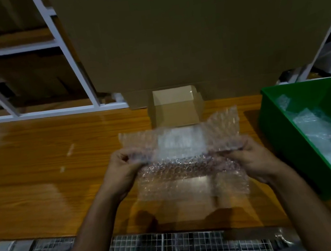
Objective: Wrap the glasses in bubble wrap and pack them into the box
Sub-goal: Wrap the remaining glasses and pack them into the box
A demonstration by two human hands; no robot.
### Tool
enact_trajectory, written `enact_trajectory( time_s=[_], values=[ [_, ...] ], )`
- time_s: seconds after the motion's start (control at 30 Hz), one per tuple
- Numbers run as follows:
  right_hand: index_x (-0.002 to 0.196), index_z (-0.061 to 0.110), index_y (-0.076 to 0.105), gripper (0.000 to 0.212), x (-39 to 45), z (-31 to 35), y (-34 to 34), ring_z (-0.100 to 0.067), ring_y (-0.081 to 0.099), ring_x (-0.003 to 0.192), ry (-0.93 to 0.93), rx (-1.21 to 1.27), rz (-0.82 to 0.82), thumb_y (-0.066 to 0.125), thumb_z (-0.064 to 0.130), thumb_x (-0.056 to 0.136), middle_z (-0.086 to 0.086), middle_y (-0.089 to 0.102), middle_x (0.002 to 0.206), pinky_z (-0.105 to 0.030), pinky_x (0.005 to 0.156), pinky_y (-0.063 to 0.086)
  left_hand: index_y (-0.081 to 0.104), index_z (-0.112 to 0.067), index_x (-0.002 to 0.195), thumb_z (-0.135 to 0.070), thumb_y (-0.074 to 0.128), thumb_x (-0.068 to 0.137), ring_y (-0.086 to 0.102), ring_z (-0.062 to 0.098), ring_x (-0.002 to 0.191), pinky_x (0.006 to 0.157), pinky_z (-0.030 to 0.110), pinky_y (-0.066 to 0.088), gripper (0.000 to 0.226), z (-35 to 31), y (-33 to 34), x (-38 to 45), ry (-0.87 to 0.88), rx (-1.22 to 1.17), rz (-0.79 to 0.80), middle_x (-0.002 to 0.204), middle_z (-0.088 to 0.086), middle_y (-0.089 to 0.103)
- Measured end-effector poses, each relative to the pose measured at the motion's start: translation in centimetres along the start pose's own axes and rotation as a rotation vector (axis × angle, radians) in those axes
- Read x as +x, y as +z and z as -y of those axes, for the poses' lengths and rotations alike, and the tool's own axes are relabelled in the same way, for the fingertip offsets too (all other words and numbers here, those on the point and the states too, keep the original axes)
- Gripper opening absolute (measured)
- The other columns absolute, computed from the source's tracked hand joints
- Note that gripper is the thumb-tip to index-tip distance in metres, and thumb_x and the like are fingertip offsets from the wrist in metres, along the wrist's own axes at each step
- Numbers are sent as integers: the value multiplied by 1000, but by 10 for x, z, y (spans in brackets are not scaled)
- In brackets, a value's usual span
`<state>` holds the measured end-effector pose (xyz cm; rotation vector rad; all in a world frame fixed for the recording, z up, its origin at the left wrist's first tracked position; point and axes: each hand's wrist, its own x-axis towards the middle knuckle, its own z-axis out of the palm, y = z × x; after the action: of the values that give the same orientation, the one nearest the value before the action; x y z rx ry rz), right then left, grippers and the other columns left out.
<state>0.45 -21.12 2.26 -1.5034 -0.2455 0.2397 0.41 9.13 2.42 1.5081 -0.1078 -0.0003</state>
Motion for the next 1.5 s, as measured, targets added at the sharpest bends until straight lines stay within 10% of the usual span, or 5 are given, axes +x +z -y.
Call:
enact_trajectory(
  time_s=[0.3,0.5,0.7,0.93,1.5],
  values=[
    [51,20,64,63,9,-18,-12,-12,58,60,-26,-144,-68,35,-30,76,-4,61,58,-21,67,50,62,-29,126,-36,22,108,55,6,121,97,27,42,44,8,7,-7,-197,21,-33,132,-13,60],
    [86,12,71,35,13,-23,-15,-12,69,79,11,-118,-160,48,-13,92,0,74,87,-25,69,53,67,-9,101,-13,63,93,57,14,63,54,20,48,10,29,10,-6,-304,-14,65,72,0,64],
    [132,32,53,39,17,-36,-16,-30,70,99,366,150,-135,42,50,100,-12,66,121,-44,68,61,62,-14,108,-2,71,88,70,18,88,76,29,55,25,48,10,17,-297,-63,-269,94,8,75],
    [136,33,47,59,60,-29,-9,-8,66,82,51,-117,-397,65,-2,91,5,63,107,-23,54,53,55,-21,114,-6,70,90,72,20,86,66,36,61,32,42,25,64,-169,1,-404,99,5,71],
    [149,24,42,49,93,-68,4,-19,29,145,-67,-1211,-195,49,34,101,0,38,156,-36,116,30,32,-30,152,-37,48,101,20,16,149,119,43,21,54,76,43,84,73,1281,39,161,-5,29]
  ],
)
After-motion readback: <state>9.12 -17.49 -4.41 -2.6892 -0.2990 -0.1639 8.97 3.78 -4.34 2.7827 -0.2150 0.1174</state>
